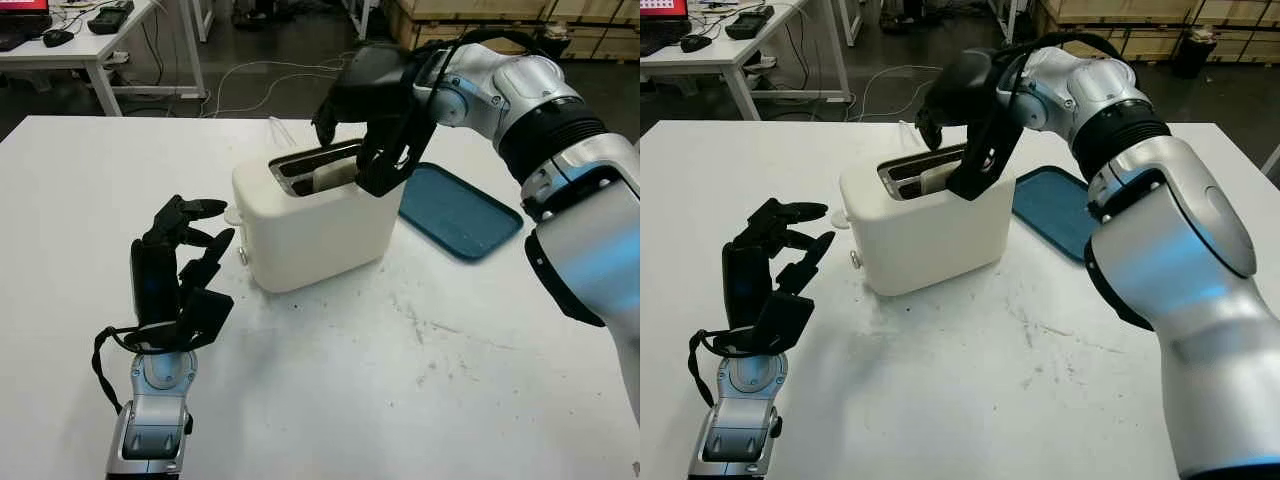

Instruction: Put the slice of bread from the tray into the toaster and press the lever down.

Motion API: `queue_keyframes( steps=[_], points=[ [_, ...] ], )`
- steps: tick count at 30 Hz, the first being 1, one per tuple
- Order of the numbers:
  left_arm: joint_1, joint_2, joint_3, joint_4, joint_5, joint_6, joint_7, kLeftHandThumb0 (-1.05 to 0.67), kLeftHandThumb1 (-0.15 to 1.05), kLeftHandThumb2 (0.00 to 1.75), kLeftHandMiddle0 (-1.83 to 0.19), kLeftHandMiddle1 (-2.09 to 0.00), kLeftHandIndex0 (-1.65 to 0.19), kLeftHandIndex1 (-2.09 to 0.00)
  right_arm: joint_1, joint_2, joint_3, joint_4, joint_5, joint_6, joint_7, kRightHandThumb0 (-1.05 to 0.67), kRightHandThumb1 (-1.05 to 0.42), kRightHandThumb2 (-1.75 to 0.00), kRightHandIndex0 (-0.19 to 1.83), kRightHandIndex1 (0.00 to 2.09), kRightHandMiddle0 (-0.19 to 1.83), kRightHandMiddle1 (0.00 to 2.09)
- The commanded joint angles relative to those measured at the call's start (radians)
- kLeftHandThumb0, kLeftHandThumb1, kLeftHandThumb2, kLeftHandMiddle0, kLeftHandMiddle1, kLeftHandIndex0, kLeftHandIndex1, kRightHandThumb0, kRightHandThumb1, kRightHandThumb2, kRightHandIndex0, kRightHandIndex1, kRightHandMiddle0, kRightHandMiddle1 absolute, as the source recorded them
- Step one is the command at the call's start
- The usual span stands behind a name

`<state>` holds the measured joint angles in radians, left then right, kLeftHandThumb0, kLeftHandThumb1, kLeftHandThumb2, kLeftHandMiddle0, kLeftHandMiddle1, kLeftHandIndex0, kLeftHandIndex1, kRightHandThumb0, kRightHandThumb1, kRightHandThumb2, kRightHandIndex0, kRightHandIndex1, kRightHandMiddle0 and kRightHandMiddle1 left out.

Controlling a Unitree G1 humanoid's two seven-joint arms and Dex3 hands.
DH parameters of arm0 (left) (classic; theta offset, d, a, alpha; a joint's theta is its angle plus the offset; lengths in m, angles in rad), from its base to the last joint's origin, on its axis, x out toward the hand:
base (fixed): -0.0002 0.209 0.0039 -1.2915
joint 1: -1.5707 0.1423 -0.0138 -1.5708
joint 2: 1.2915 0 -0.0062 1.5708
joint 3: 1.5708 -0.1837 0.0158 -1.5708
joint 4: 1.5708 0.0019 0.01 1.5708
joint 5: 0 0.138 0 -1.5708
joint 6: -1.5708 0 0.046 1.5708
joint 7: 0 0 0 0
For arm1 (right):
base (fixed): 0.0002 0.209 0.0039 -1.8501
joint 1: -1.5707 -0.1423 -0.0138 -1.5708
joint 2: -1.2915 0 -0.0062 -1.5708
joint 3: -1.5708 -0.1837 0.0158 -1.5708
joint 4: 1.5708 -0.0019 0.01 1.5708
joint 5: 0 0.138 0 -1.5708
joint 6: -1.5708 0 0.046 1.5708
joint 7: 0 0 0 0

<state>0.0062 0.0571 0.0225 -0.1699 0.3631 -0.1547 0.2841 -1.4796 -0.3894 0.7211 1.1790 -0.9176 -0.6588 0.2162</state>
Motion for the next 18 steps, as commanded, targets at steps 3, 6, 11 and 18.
queue_keyframes(
  steps=[3, 6, 11, 18],
  points=[
    [0.006, -0.001, -0.004, 0.000, 0.002, -0.001, 0.000, -0.30, 0.92, 0.11, -0.56, -1.45, -0.59, -0.90, 0.004, -0.002, -0.011, -0.012, 0.015, -0.007, -0.003, -0.68, -0.84, 0.00, 0.32, 0.71, 0.70, 0.01],
    [0.005, 0.000, -0.005, 0.004, 0.010, -0.003, 0.006, -0.31, 0.92, 0.10, -0.57, -1.44, -0.59, -0.90, 0.004, -0.004, -0.014, -0.013, 0.016, -0.007, -0.002, -0.66, -0.85, -0.01, 0.31, 0.71, 0.70, 0.01],
    [0.008, -0.002, -0.003, 0.001, 0.006, 0.001, 0.004, -0.31, 0.92, 0.10, -0.58, -1.44, -0.59, -0.90, 0.004, -0.016, -0.037, -0.019, 0.027, 0.001, -0.035, -0.65, -0.87, -0.01, 0.27, 0.77, 0.68, 0.00],
    [0.011, 0.004, 0.007, 0.002, 0.010, -0.007, 0.013, -0.30, 0.92, 0.10, -0.57, -1.42, -0.59, -0.88, 0.064, -0.066, -0.241, -0.030, 0.206, 0.016, -0.160, -0.50, -0.89, 0.00, 0.42, 0.74, 0.78, 0.04]
  ],
)
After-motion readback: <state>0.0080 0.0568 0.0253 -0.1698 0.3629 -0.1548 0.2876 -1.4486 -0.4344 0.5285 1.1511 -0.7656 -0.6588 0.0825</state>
